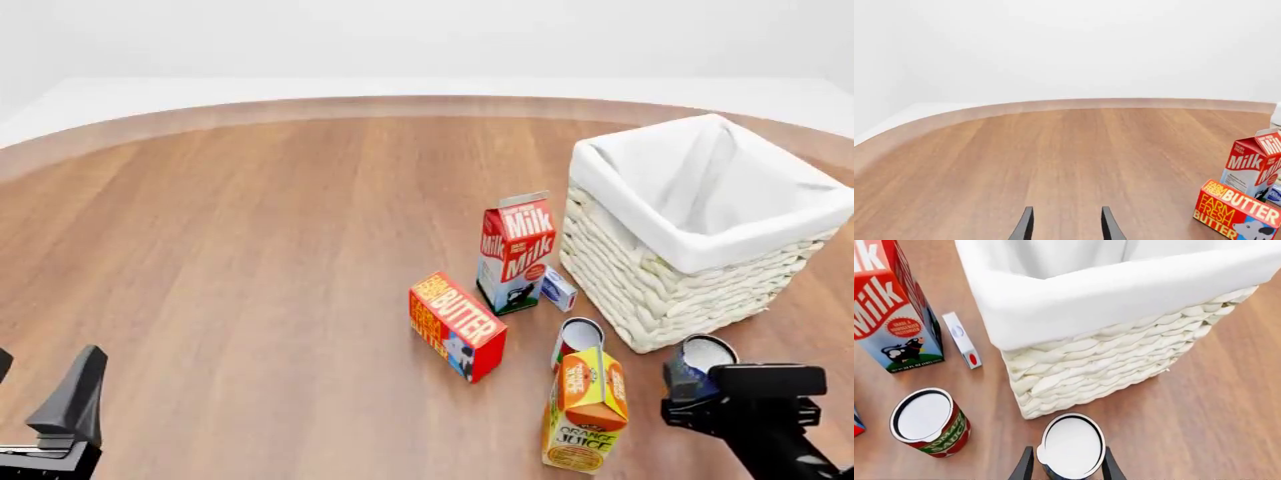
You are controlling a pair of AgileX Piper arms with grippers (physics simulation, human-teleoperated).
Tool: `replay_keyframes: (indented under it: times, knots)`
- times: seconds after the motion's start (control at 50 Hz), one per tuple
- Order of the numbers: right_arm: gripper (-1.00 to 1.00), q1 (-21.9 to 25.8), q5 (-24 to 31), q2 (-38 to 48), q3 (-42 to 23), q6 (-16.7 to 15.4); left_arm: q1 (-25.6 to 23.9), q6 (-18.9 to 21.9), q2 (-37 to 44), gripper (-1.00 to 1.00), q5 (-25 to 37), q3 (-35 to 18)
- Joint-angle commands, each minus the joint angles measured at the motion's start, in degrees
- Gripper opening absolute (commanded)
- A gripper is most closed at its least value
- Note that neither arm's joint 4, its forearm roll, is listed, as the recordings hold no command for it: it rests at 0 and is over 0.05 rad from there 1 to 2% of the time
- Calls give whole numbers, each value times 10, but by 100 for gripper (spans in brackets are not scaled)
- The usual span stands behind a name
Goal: Pick up the alphabet soup, and put it in the basket.
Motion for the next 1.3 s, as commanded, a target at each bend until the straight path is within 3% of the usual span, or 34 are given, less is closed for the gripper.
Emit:
replay_keyframes:
  times: [0.02,0.36,0.38,0.66,1.3]
  knots:
    - [100,2,-22,34,1,4,0,0,0,100,0,0]
    - [100,3,-30,47,0,7,0,0,0,100,0,0]
    - [-100,3,-29,46,0,9,0,0,0,100,0,0]
    - [-100,2,4,-5,1,19,0,0,0,100,0,0]
    - [-100,31,178,-226,1,5,0,0,0,100,0,0]
